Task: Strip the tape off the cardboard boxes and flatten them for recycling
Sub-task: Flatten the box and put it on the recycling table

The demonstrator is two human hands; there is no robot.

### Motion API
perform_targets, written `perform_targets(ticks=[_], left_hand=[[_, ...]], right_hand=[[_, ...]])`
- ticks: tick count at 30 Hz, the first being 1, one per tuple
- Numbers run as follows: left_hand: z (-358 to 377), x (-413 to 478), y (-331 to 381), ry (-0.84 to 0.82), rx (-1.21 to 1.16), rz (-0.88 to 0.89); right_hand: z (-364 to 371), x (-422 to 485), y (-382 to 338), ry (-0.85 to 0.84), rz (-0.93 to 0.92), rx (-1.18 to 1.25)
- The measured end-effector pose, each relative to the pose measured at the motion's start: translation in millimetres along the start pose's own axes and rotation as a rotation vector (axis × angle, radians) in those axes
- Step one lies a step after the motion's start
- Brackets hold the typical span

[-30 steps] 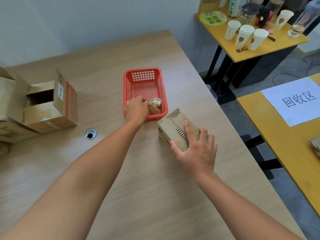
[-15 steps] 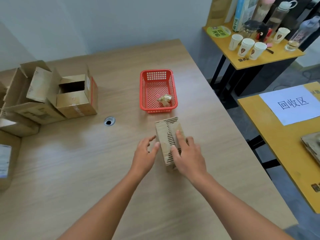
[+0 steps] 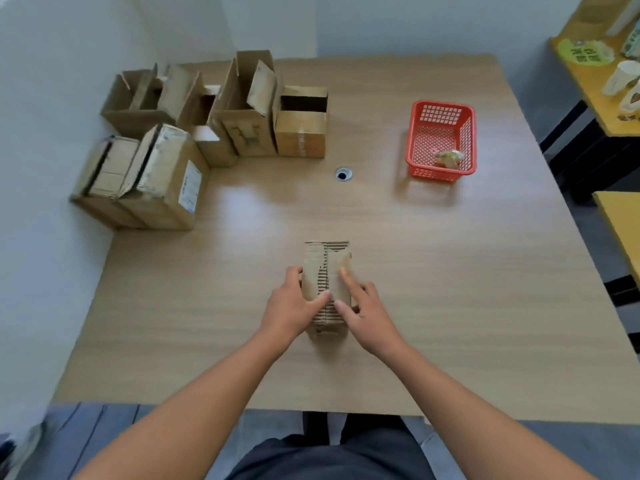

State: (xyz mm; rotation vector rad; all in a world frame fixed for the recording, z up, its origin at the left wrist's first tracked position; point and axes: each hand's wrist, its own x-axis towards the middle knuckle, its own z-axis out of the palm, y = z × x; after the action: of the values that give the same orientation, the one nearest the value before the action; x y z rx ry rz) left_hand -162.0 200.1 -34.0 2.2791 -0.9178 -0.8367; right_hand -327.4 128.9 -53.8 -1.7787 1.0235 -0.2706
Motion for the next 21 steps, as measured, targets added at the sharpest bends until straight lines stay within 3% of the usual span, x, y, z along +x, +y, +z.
perform_targets(ticks=[5,10,13,15,17,21], left_hand=[[-18,-9,-17,0.027,0.075,0.044],[-46,-7,-36,-0.226,-0.444,-0.026],[-57,-8,-52,-0.281,-0.53,-0.009],[-57,-8,-67,-0.21,-0.439,0.033],[-58,-3,-73,-0.113,-0.165,0.164],[-58,18,-60,-0.145,0.229,0.433]], right_hand=[[19,-5,-10,-0.01,0.012,-0.059],[23,-8,-14,0.024,0.062,-0.065],[31,-11,-26,0.085,0.111,-0.124],[41,-11,-36,0.125,0.123,-0.22],[48,-9,-44,0.158,0.129,-0.278],[39,-9,-43,0.195,0.107,-0.213]])
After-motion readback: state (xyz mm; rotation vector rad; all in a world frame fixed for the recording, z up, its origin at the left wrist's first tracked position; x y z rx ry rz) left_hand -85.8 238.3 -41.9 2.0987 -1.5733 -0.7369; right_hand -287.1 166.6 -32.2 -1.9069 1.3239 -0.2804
